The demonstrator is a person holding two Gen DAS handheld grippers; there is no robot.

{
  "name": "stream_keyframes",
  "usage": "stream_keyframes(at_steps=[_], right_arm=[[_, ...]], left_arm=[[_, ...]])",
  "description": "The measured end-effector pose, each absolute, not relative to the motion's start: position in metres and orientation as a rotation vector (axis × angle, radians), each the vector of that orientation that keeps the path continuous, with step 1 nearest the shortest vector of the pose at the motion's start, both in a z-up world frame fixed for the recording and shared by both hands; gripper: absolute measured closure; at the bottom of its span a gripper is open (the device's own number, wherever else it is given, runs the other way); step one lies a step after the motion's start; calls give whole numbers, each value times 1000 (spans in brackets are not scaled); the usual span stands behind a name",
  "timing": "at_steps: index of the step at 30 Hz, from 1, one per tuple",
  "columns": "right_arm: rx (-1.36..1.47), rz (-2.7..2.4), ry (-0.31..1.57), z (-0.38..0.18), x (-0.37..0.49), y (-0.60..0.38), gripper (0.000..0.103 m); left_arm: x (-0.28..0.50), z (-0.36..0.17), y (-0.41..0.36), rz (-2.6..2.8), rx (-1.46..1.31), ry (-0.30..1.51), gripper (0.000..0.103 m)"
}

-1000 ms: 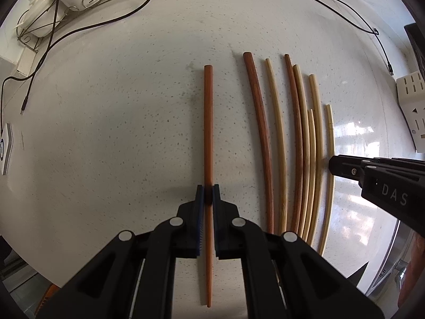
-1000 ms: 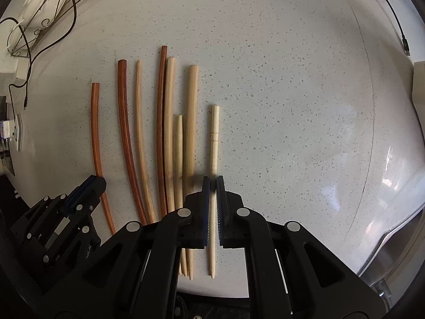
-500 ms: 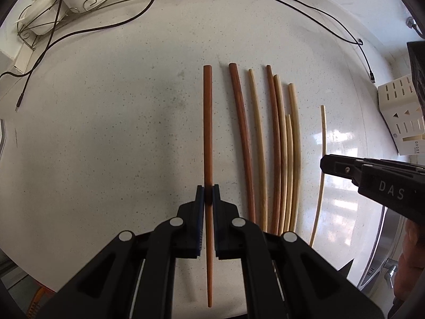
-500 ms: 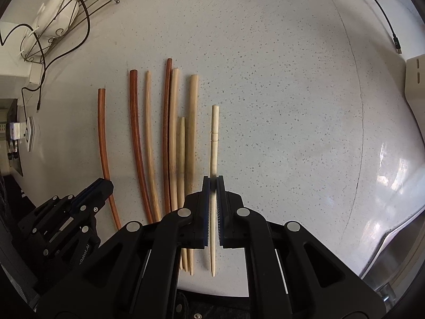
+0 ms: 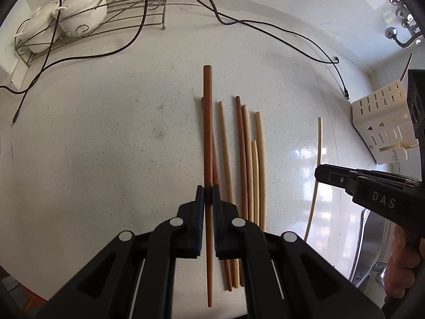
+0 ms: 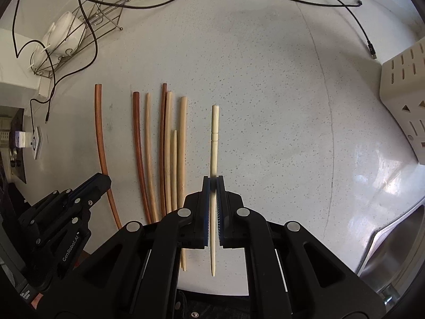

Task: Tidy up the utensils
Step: 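Lift both held chopsticks and carry them over the cream utensil holder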

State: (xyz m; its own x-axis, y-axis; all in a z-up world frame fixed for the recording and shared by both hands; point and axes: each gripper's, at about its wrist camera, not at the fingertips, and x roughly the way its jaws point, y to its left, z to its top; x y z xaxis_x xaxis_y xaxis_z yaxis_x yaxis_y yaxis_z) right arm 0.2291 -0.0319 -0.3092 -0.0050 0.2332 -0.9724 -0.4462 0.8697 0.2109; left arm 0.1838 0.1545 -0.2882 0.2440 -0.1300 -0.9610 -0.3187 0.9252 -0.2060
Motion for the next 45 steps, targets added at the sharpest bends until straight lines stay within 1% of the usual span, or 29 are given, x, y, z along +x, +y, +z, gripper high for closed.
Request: stream_keyframes(at_steps=[6, 11, 22, 28, 41, 45], right_arm=[[-127, 496, 1403, -277, 234, -73, 99], [-70, 454, 1339, -253, 240, -106, 99], [71, 353, 1166, -203, 239, -175, 99], [127, 280, 1064, -177, 237, -218, 99], [232, 103, 843, -115, 262, -318, 99], [250, 78, 783, -103, 272, -342, 99]], left_arm=[[191, -270, 142, 90, -389, 1269, 97], [211, -252, 119, 49, -358, 1200, 97], [232, -199, 62, -92, -252, 976, 97], [245, -174, 34, -169, -234, 884, 97], [307, -92, -44, -312, -163, 669, 97], [323, -76, -74, -367, -153, 613, 97]])
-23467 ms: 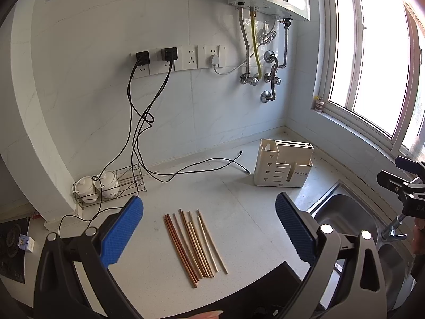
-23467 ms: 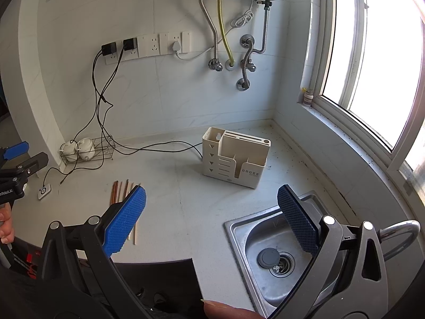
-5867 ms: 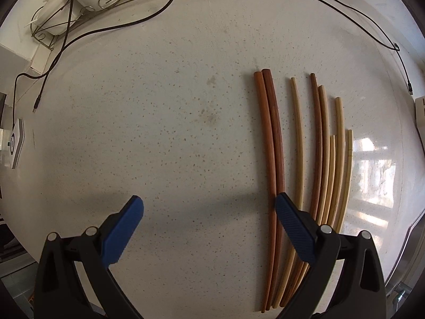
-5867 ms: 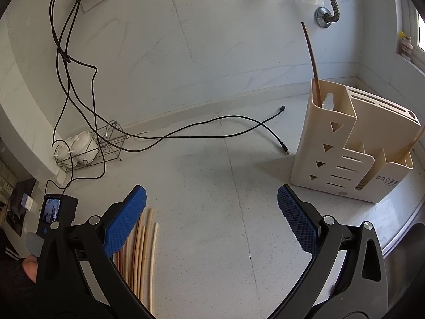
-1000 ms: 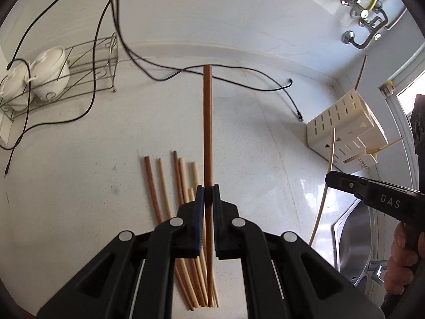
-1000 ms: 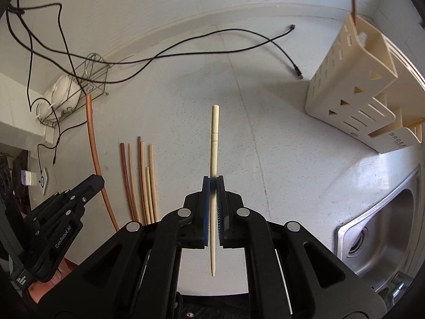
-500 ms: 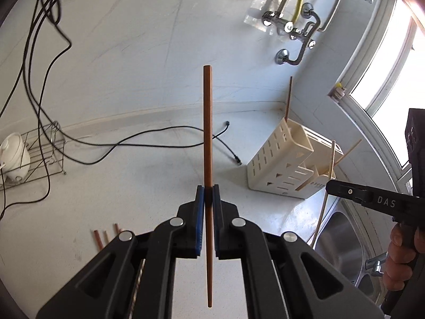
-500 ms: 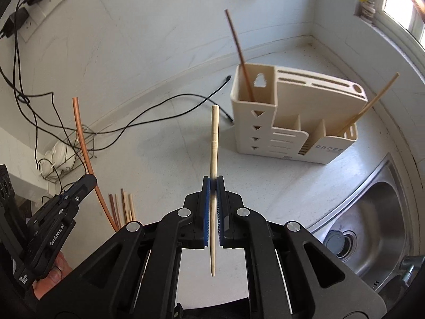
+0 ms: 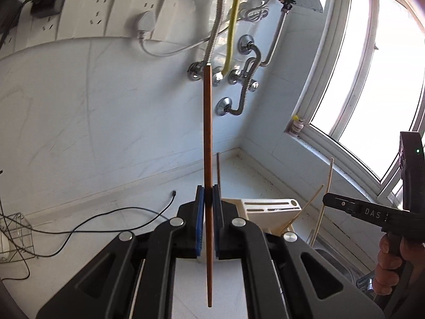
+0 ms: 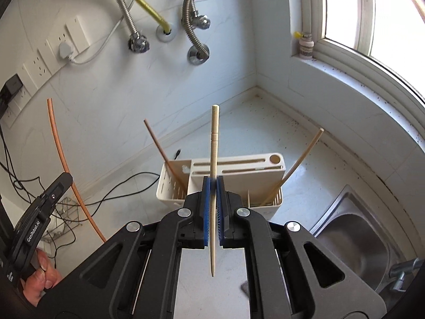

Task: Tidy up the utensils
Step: 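Lift both held chopsticks and carry them over the cream utensil holder, then lower the chopsticks into the holder and open both tools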

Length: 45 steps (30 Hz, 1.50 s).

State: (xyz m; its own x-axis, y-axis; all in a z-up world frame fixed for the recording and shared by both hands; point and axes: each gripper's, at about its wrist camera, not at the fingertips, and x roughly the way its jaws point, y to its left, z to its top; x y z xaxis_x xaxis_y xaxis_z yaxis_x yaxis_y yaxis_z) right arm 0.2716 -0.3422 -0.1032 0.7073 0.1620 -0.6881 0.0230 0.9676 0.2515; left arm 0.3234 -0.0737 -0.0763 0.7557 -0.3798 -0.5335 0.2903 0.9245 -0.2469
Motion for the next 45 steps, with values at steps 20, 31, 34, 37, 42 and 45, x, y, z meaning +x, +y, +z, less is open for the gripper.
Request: stream_keyframes(at_steps=[20, 31, 34, 37, 42, 45], right_arm=[[260, -15, 708, -114, 330, -394, 99], [266, -54, 701, -137, 351, -408, 99], [269, -60, 704, -145, 354, -408, 99], [264, -68, 699, -153, 354, -407, 99], [259, -78, 692, -162, 354, -406, 99], [260, -83, 684, -167, 353, -407, 99]], left_arm=[[396, -79, -151, -457, -123, 503, 97], [416, -107, -157, -448, -102, 524, 97], [420, -115, -155, -444, -103, 540, 97], [422, -124, -152, -437, -104, 545, 97], [422, -134, -151, -435, -99, 548, 97], [420, -138, -151, -430, -95, 539, 97]])
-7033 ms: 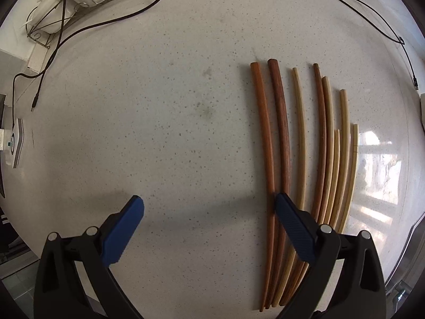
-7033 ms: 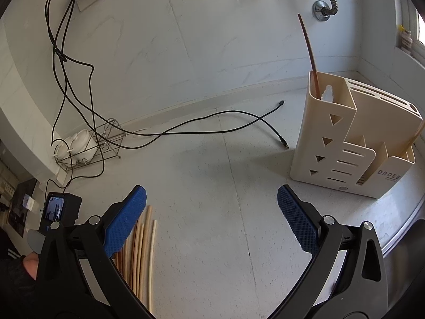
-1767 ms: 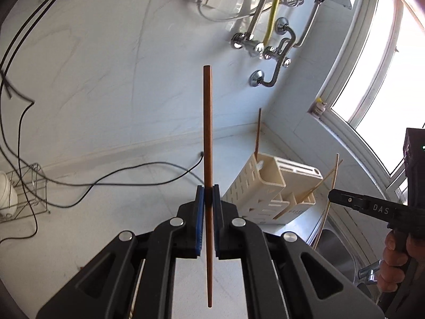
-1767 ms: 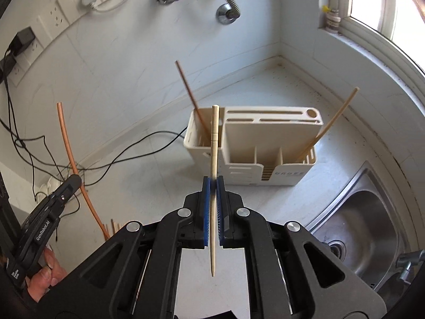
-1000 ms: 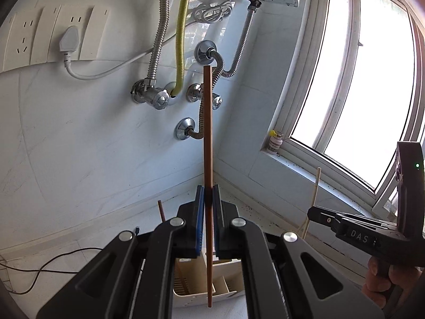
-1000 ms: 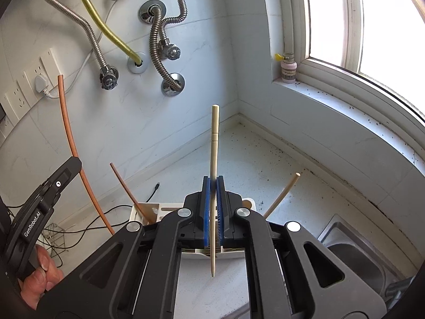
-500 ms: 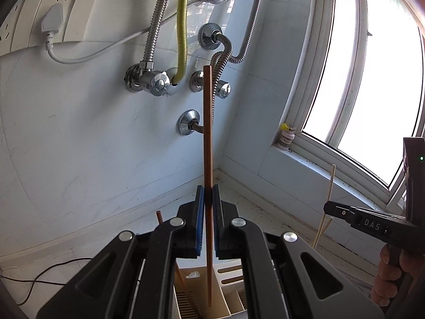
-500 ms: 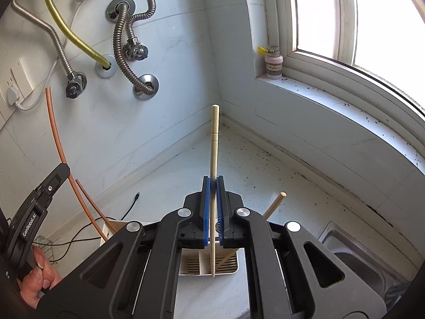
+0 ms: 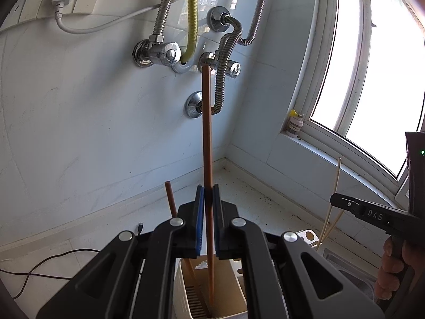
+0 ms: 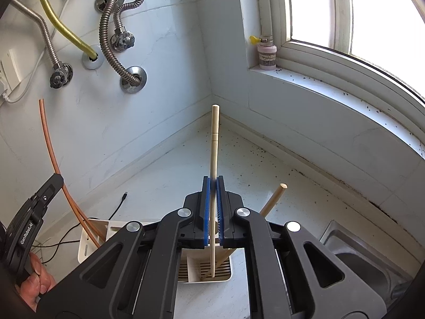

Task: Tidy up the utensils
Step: 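Lower the chopsticks into the holder and open both tools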

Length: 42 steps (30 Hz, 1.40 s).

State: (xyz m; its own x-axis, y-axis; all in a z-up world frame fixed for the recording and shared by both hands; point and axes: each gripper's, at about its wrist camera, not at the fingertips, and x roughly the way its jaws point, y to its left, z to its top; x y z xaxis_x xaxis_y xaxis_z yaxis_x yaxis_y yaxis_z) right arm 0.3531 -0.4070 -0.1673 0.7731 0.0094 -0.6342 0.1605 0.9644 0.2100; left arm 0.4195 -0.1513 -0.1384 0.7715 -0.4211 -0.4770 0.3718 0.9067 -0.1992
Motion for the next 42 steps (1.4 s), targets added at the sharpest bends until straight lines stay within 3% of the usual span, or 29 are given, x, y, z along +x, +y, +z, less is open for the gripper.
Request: stream_keyframes(at_steps=[5, 14, 19, 20, 21, 22, 26, 28, 30, 31, 32, 33, 38, 42], right_arm=[[255, -77, 652, -175, 347, -406, 99], [239, -61, 638, -182, 337, -406, 98], [224, -44, 640, -183, 331, -401, 96], [221, -51, 633, -183, 328, -401, 81], [222, -63, 618, -182, 324, -401, 54], [224, -75, 600, -181, 320, -401, 48], [236, -92, 571, -176, 307, -404, 43], [256, -113, 519, -169, 294, -407, 35], [263, -134, 441, -159, 276, -408, 17], [270, -139, 395, -154, 266, -407, 12], [278, -138, 343, -149, 255, -406, 8], [280, -135, 304, -145, 246, -403, 8], [241, -79, 229, -135, 219, -377, 8], [181, 18, 280, -132, 216, -348, 8]], left_arm=[[411, -141, -153, -429, -64, 524, 96], [393, -129, -145, -403, -86, 484, 75], [383, -121, -141, -390, -74, 478, 74], [381, -120, -140, -386, -76, 478, 74], [378, -117, -138, -380, -76, 475, 72], [375, -115, -136, -373, -77, 469, 70], [360, -106, -126, -356, -74, 454, 62], [351, -99, -119, -336, -67, 438, 52], [340, -92, -109, -300, -66, 413, 29], [333, -87, -103, -279, -67, 396, 23], [327, -83, -97, -252, -68, 374, 11], [320, -79, -91, -222, -68, 346, 5], [285, -63, -72, -146, -12, 265, 5], [247, -56, -42, -75, 15, 227, 5]])
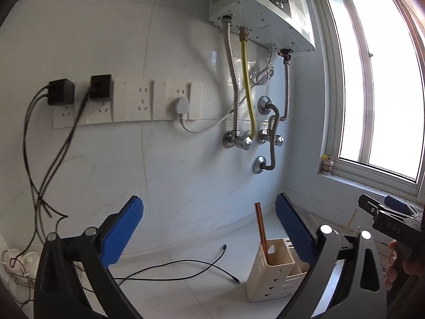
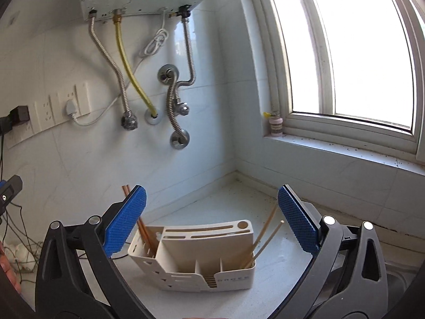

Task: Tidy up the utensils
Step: 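Lower the chopsticks into the holder and open both tools, then move both tools back over the remaining chopsticks on the counter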

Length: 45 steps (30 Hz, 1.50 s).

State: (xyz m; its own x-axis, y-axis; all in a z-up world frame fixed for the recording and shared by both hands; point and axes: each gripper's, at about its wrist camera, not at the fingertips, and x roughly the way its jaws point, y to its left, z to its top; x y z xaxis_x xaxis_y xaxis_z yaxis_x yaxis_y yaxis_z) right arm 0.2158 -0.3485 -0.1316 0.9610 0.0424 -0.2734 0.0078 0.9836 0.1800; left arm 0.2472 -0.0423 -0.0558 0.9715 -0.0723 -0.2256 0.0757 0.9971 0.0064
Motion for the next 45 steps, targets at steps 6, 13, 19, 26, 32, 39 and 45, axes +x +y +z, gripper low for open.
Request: stream_keyframes(at_steps=[6, 13, 19, 26, 32, 39, 45], right_arm=[[203, 104, 359, -145, 215, -307, 8], [133, 182, 387, -164, 193, -244, 8], [59, 278, 436, -189, 177, -192, 8], [48, 353, 518, -213, 176, -168, 8], [40, 351, 568, -231, 182, -160, 8], [37, 365, 660, -255, 188, -145, 8], [2, 393, 738, -272, 188, -128, 8]], left_arm=[[204, -55, 22, 67, 11, 261, 5], [174, -106, 103, 233, -81, 571, 5], [151, -182, 143, 318, -199, 835, 5], [143, -226, 149, 352, -219, 942, 5], [144, -238, 148, 335, -232, 978, 5], [147, -250, 147, 322, -244, 1010, 5], [153, -264, 146, 306, -265, 1063, 5]])
